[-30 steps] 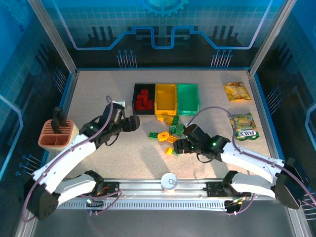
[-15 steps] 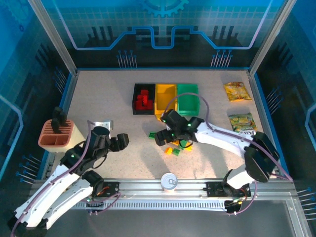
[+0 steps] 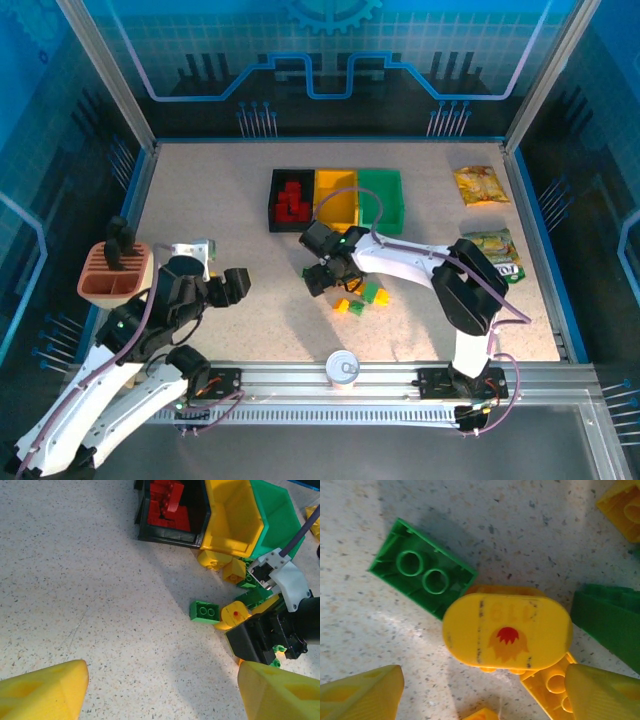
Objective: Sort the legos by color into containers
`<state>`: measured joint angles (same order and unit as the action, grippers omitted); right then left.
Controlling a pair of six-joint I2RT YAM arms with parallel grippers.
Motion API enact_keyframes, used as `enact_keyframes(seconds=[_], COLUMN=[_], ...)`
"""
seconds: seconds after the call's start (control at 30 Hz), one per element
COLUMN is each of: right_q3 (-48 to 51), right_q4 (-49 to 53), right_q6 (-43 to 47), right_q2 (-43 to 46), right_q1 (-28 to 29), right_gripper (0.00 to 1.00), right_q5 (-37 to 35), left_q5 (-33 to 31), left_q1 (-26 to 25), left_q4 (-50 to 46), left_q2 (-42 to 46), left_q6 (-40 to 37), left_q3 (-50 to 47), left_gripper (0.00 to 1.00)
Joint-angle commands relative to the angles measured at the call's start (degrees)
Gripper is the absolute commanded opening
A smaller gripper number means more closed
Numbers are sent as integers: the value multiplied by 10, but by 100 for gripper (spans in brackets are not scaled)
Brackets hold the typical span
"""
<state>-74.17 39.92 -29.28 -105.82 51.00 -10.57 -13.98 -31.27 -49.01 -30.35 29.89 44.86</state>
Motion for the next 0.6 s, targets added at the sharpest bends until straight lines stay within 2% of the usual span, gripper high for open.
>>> enact_keyframes(seconds=[0.0,0.37,0.57], right_q3=[-23,-41,-36], right_q4=[33,19,7], right_q6=[5,28,36], right_q2=[-17,-61,-59], right_q1=[5,-16,-21], right_gripper=[85,82,77], right_q5=[-29,-17,-9], left_q5=[-16,-24,-25], left_q1=[-3,-3,-3], left_q4=[-16,-16,-14], left_q2=[9,17,19], left_q6=[-5,3,4], left_q3=[0,-5,-7], left_gripper=[79,79,79])
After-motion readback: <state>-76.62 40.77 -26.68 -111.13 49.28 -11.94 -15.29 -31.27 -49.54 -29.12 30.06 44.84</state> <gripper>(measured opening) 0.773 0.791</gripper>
